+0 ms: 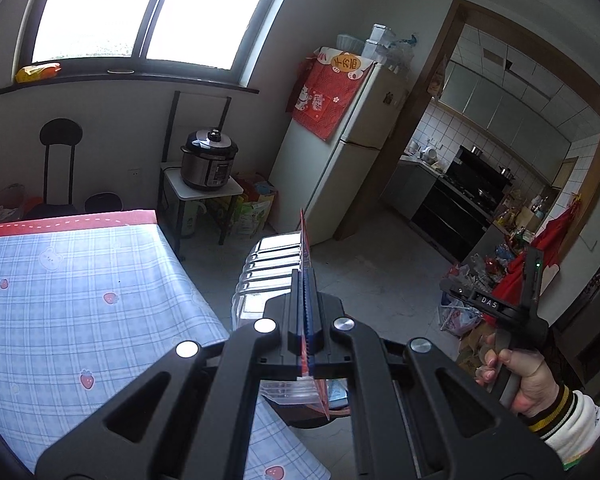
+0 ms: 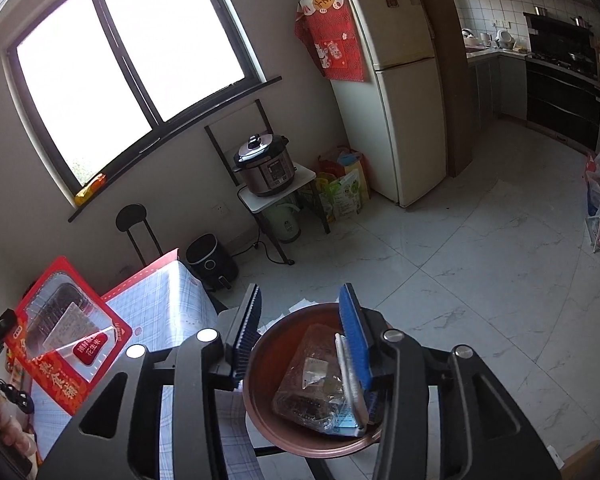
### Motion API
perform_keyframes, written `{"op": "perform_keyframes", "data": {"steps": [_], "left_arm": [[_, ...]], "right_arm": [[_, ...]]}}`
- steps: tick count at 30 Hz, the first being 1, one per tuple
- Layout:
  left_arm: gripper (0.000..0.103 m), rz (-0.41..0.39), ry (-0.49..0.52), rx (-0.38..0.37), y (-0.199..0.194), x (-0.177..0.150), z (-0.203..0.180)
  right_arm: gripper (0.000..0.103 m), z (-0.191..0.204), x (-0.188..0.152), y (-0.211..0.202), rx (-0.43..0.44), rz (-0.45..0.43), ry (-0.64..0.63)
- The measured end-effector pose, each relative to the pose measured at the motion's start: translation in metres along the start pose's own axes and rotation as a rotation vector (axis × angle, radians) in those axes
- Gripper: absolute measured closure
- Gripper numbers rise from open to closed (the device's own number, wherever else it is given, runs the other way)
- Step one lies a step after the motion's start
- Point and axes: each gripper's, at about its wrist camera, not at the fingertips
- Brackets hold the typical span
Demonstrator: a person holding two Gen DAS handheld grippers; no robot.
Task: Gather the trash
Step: 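Carry the sponge to the bucket and release it with the right while the left carries the card, then drop the red packaging card into the bucket by opening the left gripper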
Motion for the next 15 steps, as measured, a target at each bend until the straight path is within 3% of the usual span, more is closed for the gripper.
{"op": "perform_keyframes", "data": {"steps": [4, 6, 15], "left_arm": [[0.098, 0.006, 0.027, -0.025, 0.014, 0.001, -0.023], [0.098, 0.012, 0.038, -0.040, 0.024, 0.002, -0.033], [0.098, 0.033, 0.096, -0.094, 0.069, 0.003, -0.084]], "right_arm": [[0.024, -0.015, 0.004, -0.017, -0.018, -0.005, 0.004], [0.019, -0.025, 0.005, -0.026, -0.021, -0.005, 0.011], [0.014, -0.070, 0.006, -0.060, -0.072, -0.018, 0.048]]}}
Point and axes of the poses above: each gripper's, at about its wrist camera, not at the fingertips, and y roughly the way its jaws point, z to its left, x to its top, and after that the axes turned 4 degrees about x, right-handed
